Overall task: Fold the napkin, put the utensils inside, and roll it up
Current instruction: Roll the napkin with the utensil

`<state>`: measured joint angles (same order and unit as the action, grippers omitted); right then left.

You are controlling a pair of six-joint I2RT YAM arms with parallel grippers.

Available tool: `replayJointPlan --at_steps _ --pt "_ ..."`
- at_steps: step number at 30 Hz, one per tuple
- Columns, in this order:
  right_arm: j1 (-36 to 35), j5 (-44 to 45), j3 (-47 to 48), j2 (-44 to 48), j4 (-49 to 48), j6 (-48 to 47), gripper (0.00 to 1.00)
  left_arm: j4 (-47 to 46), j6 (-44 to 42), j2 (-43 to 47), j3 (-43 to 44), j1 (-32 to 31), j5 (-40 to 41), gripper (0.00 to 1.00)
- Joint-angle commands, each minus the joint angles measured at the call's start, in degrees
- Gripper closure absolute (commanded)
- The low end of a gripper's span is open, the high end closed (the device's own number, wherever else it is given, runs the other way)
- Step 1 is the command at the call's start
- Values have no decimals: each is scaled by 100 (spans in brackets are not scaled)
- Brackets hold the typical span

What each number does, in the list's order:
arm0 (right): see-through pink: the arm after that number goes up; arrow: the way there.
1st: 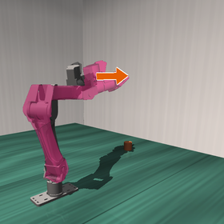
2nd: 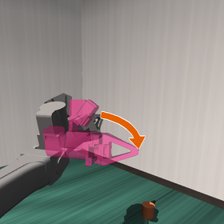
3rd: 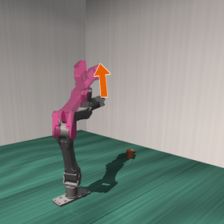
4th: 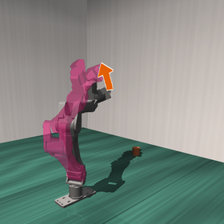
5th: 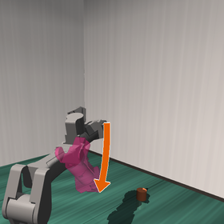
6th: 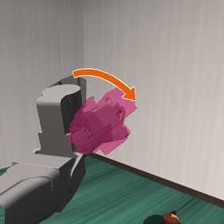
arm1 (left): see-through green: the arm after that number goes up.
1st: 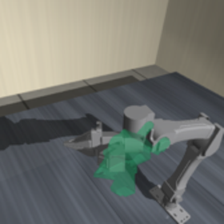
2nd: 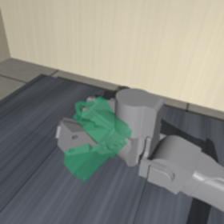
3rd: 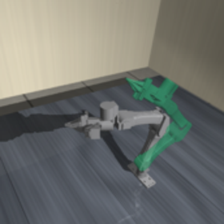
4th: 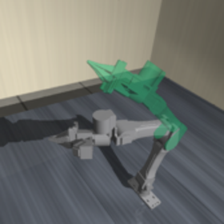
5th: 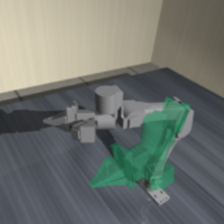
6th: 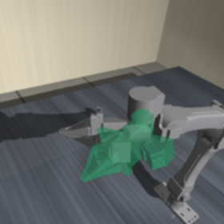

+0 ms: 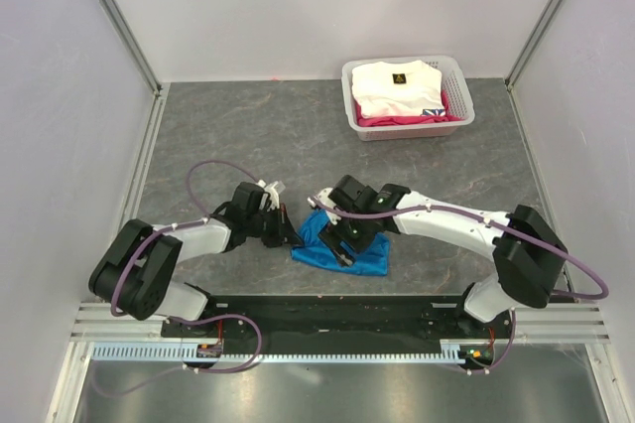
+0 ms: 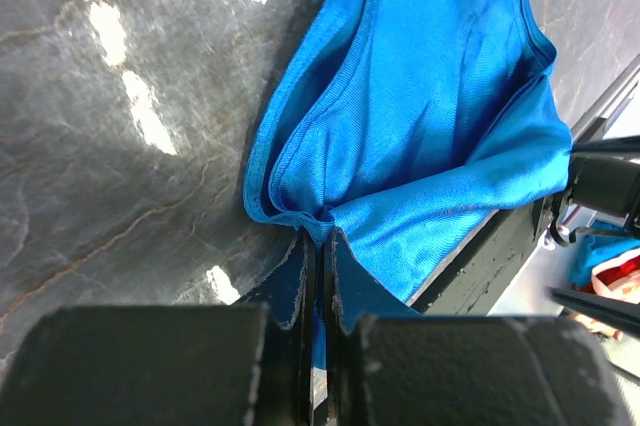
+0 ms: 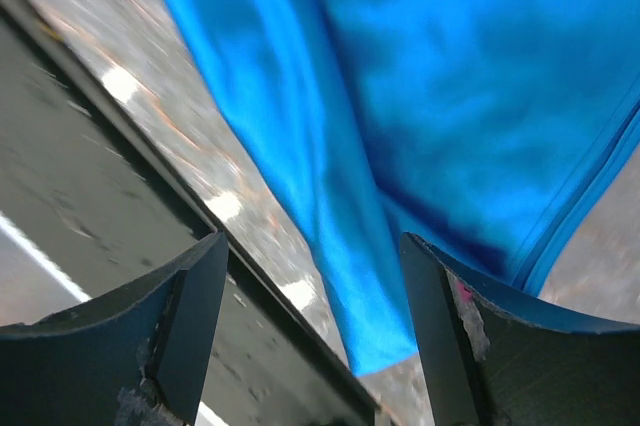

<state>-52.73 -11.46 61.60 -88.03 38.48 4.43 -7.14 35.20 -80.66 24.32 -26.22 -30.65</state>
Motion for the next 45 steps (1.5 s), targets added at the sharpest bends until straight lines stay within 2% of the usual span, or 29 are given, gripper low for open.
replayJointPlan --at_steps 1,7,10,14,15,21,28,30,34,35,37,39,41,44,45 --pt "-167 776 -333 -188 476 243 23 309 -92 -222 240 29 244 98" --pt "-203 1050 -342 -364 503 85 24 344 -136 -239 275 20 235 98" --pt "-203 814 -368 -548 529 6 30 353 -136 -274 275 38 235 98" --pt "-185 313 -316 -803 582 -38 64 362 -180 -301 293 47 244 98" --pt "-133 198 -281 -838 625 -56 66 371 -198 -310 302 55 244 98" --pt "402 -935 -122 -1163 740 -275 73 458 -373 -397 451 64 270 98" --pt "1203 -2034 1 -1594 722 -529 76 573 -540 -608 618 64 244 98" --pt "1369 -2210 -34 -1673 705 -592 75 582 -541 -635 636 64 244 98" --pt "1564 -1931 35 -1578 687 -531 70 591 -541 -740 644 73 235 98" --pt "1564 -1799 79 -1499 705 -513 63 591 -532 -758 653 64 218 98" --pt "1573 -1492 298 -1332 836 -452 57 591 -523 -793 671 82 174 98" --pt "1564 -982 509 -1042 1011 -443 43 591 -514 -828 671 82 139 98" --pt "1573 -552 817 -692 1082 -285 34 590 -497 -820 680 82 147 98" --pt "1415 -33 1099 -181 1039 -197 27 643 -479 -846 724 90 121 98" --pt "1154 395 1108 -58 882 -214 26 669 -462 -872 758 90 104 98"
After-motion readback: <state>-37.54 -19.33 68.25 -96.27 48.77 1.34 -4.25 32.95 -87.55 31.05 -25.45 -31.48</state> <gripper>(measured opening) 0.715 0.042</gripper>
